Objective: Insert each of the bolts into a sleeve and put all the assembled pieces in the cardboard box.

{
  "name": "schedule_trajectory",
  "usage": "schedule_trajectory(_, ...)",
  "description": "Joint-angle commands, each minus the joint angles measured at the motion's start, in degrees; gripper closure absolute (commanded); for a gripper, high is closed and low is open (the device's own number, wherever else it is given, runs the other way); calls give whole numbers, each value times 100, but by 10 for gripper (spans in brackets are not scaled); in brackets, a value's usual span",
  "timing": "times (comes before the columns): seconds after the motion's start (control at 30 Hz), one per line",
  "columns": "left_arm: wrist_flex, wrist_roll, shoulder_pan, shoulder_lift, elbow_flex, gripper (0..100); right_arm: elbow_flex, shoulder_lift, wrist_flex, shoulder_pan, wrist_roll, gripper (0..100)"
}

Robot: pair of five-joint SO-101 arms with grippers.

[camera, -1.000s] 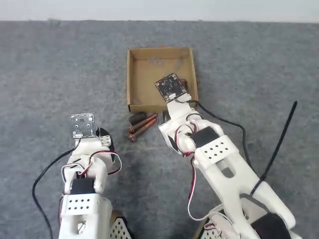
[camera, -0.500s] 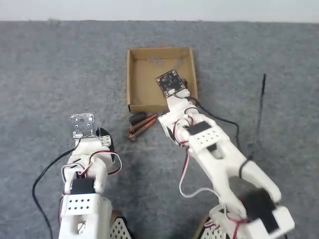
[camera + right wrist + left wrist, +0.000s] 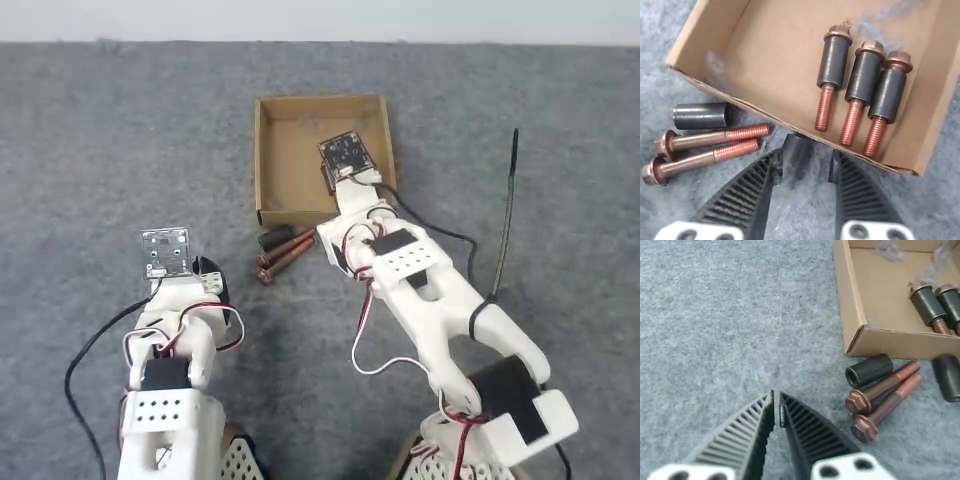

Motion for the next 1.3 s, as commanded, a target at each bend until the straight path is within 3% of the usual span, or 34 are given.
schedule_trajectory(0.0,-97,-79,-26,18,-48,988,-378,-75,75,57,-62,855)
schedule_trajectory(0.23,-97,-79,-26,18,-48,988,-615,409,180,22,-79,857)
schedule_trajectory(0.4,-97,-79,-26,18,-48,988,-1240,804,840,22,-404,857)
schedule_trajectory(1.27,-97,-79,-18,18,-48,988,-2400,1877,1710,-286,-396,857)
